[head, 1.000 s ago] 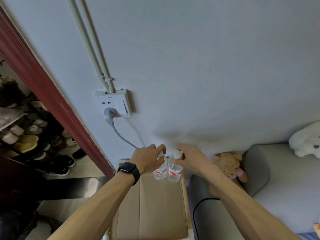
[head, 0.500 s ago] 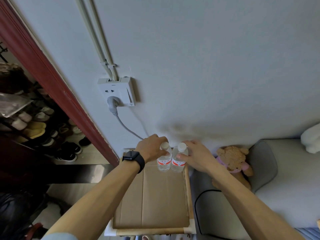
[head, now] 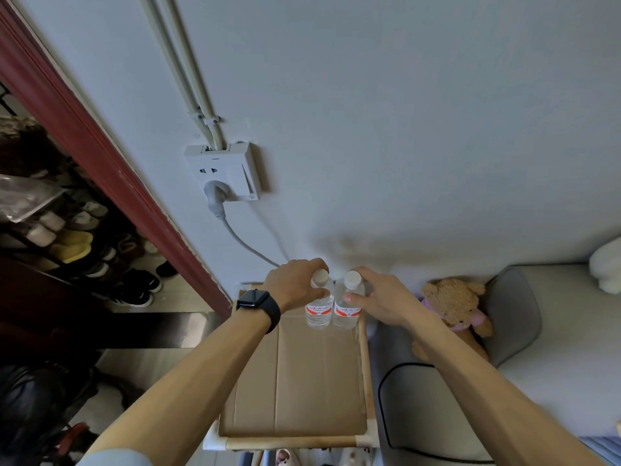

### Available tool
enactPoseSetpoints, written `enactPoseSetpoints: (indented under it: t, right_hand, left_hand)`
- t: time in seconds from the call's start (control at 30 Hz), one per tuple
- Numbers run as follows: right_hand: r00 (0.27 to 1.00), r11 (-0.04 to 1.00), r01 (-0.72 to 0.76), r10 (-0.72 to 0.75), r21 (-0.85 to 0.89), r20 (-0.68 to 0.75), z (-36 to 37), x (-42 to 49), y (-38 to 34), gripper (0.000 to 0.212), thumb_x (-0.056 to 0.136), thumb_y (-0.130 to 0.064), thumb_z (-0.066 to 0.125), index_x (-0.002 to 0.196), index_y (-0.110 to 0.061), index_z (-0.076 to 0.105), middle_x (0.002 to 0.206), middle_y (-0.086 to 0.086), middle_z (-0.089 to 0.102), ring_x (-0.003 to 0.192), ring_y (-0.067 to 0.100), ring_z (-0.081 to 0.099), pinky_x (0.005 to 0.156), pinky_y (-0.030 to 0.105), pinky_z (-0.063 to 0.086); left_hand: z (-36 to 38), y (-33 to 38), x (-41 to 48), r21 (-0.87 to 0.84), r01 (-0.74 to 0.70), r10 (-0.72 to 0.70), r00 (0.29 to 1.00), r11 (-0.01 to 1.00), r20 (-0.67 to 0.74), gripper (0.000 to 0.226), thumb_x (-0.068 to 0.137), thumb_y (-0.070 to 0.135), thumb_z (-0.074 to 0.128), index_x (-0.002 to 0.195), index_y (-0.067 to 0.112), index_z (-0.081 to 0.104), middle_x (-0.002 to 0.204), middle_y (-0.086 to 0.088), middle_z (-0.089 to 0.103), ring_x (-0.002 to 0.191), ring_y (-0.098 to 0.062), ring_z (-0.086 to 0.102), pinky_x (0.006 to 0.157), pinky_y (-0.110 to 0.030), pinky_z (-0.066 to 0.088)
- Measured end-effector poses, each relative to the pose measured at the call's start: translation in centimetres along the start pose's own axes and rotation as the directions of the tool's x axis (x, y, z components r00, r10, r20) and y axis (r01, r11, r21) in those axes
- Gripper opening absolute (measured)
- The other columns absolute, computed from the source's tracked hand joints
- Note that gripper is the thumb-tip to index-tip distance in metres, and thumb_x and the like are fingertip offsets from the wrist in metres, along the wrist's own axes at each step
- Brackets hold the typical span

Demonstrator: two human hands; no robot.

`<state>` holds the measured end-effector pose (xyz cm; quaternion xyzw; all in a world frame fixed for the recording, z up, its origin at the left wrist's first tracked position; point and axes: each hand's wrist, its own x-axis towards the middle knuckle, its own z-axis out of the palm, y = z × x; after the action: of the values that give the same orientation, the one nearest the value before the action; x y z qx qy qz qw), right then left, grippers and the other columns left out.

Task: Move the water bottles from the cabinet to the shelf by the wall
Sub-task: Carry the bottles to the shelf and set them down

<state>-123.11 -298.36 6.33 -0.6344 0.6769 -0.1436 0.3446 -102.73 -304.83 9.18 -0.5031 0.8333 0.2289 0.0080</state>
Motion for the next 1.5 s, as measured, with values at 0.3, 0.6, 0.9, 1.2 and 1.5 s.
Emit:
enactPoseSetpoints:
  t: [0.3,0.6,0.9,1.2,1.5]
  right_hand:
    - [1.000,0.997,0.008,-0.008,0.083,-0.003,1.6,-0.6,0.2,0.065,0.078,-0.048,0.077,0.132,-0.030,0.045,0.117,-0.011,0.062,0.101,0.012,0.059,0.082,0.027,0.048]
    - [0.998,0.995,-0.007,0.013,0.096,-0.066,2.7,-0.3,1.1,0.063,0.083,-0.043,0.071,0.137,-0.033,0.041,0.124,-0.007,0.061,0.109,0.015,0.057,0.090,0.034,0.050]
    - [0.998,0.987,0.014,-0.004,0.160,-0.060,3.0,-0.4,1.3,0.056,0.079,-0.048,0.073,0.127,-0.041,0.044,0.119,-0.014,0.062,0.106,0.012,0.059,0.090,0.035,0.052]
    - [1.000,0.990,0.011,-0.010,0.139,-0.004,2.3,-0.8,0.8,0.075,0.080,-0.050,0.073,0.143,-0.036,0.035,0.121,-0.016,0.058,0.108,0.010,0.057,0.088,0.027,0.048]
    - [0.990,0.923,-0.140,0.124,0.358,0.066,3.8,-4.1,2.9,0.088,0.082,-0.022,0.078,0.152,-0.034,0.026,0.134,-0.018,0.048,0.112,0.003,0.059,0.104,0.035,0.048]
  left_hand:
    - [1.0,-0.4,-0.4,-0.167,0.069,-0.051,0.992,0.984,0.112,0.059,0.079,0.033,0.077,0.129,0.026,0.047,0.112,0.000,0.065,0.099,-0.022,0.059,0.082,-0.037,0.051]
    - [1.6,-0.4,-0.8,-0.243,0.061,-0.047,0.997,0.968,0.064,0.056,0.080,0.028,0.077,0.129,0.023,0.049,0.116,-0.002,0.065,0.105,-0.024,0.059,0.090,-0.040,0.050]
    - [2.4,-0.4,-1.2,-0.277,0.069,-0.065,0.998,0.958,0.023,0.058,0.082,0.028,0.075,0.133,0.021,0.047,0.119,-0.003,0.063,0.107,-0.023,0.058,0.089,-0.035,0.048]
    - [2.8,-0.3,-1.7,-0.340,0.080,-0.084,0.996,0.937,0.005,0.060,0.082,0.028,0.075,0.135,0.020,0.047,0.127,-0.002,0.060,0.114,-0.022,0.056,0.096,-0.036,0.047]
    - [4.0,-1.8,-3.9,-0.451,0.255,-0.255,0.965,0.855,0.061,0.084,0.080,0.031,0.077,0.151,0.022,0.032,0.146,-0.003,0.049,0.131,-0.019,0.048,0.107,-0.037,0.043]
